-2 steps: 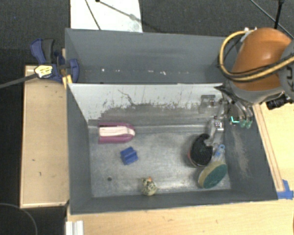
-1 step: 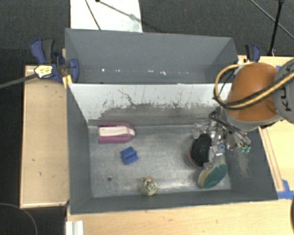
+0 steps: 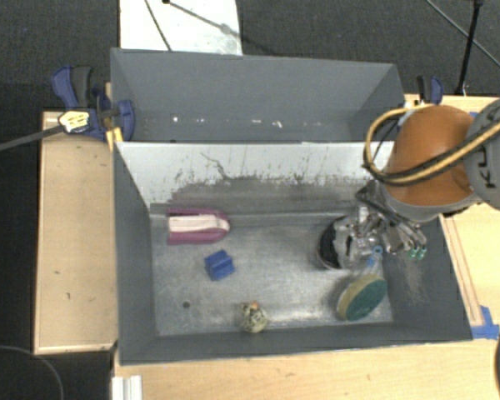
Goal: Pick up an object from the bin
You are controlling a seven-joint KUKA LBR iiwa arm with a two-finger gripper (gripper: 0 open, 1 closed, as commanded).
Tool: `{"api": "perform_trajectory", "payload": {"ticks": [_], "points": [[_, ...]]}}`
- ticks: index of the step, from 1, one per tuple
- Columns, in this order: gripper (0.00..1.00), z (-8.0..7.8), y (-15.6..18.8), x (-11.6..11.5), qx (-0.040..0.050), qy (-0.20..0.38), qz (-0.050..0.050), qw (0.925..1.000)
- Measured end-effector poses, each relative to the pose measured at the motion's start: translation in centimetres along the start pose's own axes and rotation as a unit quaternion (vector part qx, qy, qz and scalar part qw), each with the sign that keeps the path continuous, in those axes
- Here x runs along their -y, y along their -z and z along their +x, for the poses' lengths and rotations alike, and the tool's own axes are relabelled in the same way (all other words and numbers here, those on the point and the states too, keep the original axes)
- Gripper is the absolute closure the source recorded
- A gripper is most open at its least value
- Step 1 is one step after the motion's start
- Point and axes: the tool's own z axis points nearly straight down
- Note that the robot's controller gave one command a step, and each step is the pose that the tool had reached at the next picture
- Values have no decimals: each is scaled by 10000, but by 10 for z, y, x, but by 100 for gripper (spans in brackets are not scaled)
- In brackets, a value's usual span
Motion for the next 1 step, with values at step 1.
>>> {"api": "perform_trajectory", "payload": {"ticks": [1], "points": [[0,0,0,0,2,5,2,10000]]}}
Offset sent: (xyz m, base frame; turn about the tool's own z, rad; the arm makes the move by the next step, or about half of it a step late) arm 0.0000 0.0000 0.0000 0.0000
